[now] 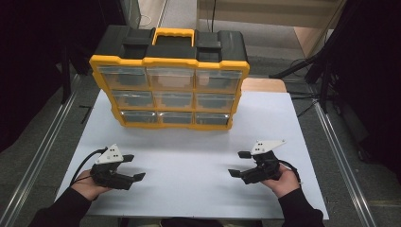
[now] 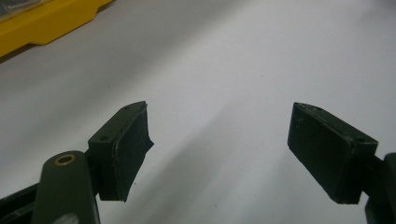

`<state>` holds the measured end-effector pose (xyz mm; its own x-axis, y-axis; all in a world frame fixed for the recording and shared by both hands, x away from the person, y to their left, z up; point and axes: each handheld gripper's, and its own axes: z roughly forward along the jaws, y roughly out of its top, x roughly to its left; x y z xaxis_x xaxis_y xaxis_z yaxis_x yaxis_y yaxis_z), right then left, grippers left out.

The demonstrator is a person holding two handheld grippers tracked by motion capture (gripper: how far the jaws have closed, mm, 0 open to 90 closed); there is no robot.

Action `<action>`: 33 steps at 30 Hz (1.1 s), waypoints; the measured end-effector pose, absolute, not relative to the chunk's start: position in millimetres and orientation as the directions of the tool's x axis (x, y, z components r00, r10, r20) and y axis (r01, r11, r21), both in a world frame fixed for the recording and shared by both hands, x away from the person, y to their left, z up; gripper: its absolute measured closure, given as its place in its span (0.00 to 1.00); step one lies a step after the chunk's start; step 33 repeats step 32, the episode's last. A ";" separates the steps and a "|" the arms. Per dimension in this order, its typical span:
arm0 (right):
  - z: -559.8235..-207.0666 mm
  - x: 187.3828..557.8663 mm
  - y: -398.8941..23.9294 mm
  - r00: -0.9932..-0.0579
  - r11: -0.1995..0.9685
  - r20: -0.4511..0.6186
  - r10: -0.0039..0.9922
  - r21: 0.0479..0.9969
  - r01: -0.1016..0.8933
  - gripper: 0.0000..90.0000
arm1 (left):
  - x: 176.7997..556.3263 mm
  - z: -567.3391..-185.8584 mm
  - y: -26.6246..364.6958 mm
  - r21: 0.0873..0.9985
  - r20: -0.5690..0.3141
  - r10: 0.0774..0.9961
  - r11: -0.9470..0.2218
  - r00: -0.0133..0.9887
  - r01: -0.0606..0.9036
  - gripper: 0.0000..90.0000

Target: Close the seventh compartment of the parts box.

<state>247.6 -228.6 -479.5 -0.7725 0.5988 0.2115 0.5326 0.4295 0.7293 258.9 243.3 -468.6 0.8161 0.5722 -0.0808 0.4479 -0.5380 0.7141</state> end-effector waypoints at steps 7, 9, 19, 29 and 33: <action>-482.0 243.4 -239.9 -0.754 0.413 0.215 0.621 0.728 0.547 0.23 | 259.6 -468.9 243.9 0.717 -0.082 0.574 -0.533 0.815 0.448 0.23; -481.8 242.1 -242.8 -0.753 0.412 0.210 0.624 0.730 0.545 0.23 | 259.8 -468.8 244.1 0.717 -0.081 0.575 -0.534 0.815 0.448 0.23; -486.2 242.6 -246.0 -0.739 0.417 0.207 0.641 0.714 0.562 0.23 | 259.2 -468.0 243.9 0.717 -0.080 0.572 -0.536 0.817 0.445 0.23; -486.1 243.1 -246.8 -0.743 0.413 0.215 0.634 0.718 0.560 0.23 | 260.3 -468.7 243.8 0.713 -0.083 0.572 -0.538 0.816 0.450 0.23; -485.7 242.6 -246.5 -0.744 0.410 0.211 0.634 0.724 0.554 0.23 | 260.2 -468.7 243.7 0.712 -0.082 0.572 -0.540 0.816 0.449 0.23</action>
